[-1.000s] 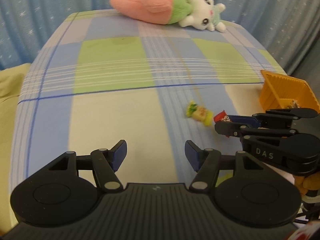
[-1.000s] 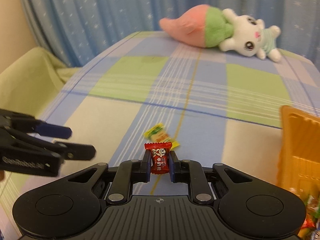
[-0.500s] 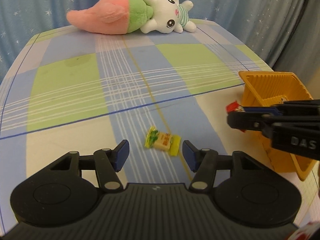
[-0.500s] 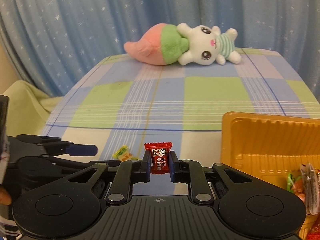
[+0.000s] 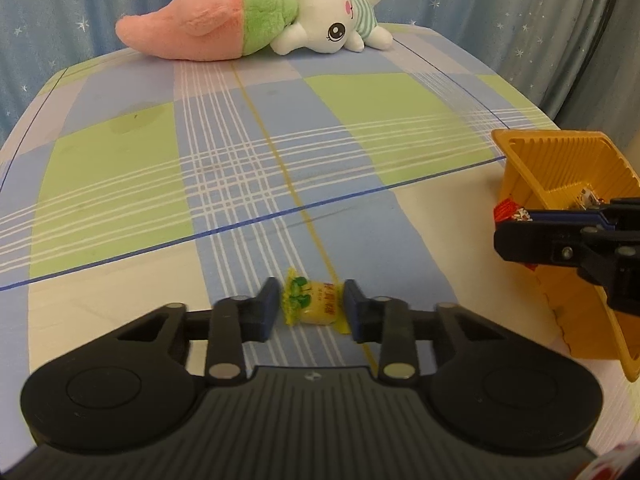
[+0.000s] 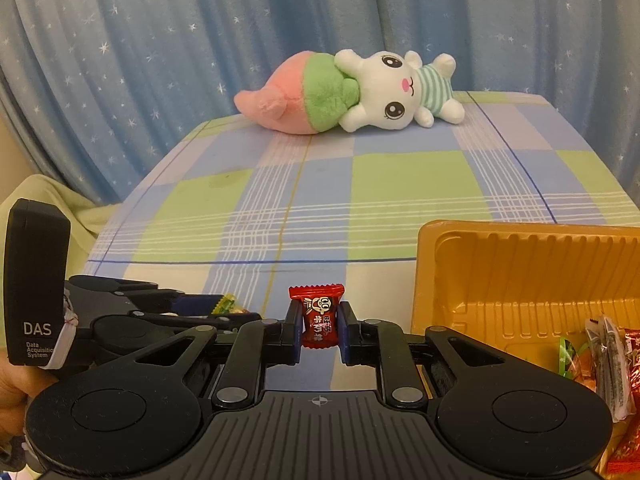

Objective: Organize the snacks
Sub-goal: 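Grasp the yellow-green candy with the left gripper while the right holds the red candy, then carry the yellow candy and red candy with both grippers over the orange tray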

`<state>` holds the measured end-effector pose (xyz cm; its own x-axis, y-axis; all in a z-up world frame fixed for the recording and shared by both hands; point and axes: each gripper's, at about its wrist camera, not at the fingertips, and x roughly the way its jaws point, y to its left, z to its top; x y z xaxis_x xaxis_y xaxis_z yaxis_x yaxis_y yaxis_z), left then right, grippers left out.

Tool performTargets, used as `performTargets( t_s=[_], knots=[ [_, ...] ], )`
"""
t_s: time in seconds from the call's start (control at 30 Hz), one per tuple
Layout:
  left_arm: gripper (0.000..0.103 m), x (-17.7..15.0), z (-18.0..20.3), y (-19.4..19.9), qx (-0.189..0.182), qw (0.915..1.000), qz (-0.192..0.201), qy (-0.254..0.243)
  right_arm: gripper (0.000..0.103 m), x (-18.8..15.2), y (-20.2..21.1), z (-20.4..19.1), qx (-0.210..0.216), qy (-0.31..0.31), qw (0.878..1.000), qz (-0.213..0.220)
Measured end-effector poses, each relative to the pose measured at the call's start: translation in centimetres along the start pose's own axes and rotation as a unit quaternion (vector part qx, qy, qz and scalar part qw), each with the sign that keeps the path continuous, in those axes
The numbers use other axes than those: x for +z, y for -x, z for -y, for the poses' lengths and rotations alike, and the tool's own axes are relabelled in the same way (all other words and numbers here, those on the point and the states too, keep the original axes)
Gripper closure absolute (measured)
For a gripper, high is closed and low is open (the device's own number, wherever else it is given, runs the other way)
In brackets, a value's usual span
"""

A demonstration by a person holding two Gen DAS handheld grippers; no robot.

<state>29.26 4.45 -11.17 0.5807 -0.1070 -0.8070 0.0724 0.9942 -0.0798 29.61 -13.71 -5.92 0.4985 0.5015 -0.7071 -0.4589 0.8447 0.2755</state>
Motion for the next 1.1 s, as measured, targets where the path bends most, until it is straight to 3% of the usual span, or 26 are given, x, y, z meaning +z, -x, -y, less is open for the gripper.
performTargets(
  t_s=[0.07,0.67,1.1],
  knots=[
    [0.083,-0.2,0.1,0.1,-0.002,1.0,-0.001,-0.001,0.085,-0.1,0.0,0.0,0.001,0.0,1.0,-0.001],
    [0.083,-4.6,-2.1,4.2,0.023,0.999,-0.018,0.034,0.085,-1.4,0.9,-2.1,0.023,0.009,1.0,-0.013],
    [0.083,-6.5,-2.3,9.0,0.032,0.9983,0.003,0.049,0.085,-3.1,3.4,-3.9,0.034,0.019,0.999,-0.008]
  ],
)
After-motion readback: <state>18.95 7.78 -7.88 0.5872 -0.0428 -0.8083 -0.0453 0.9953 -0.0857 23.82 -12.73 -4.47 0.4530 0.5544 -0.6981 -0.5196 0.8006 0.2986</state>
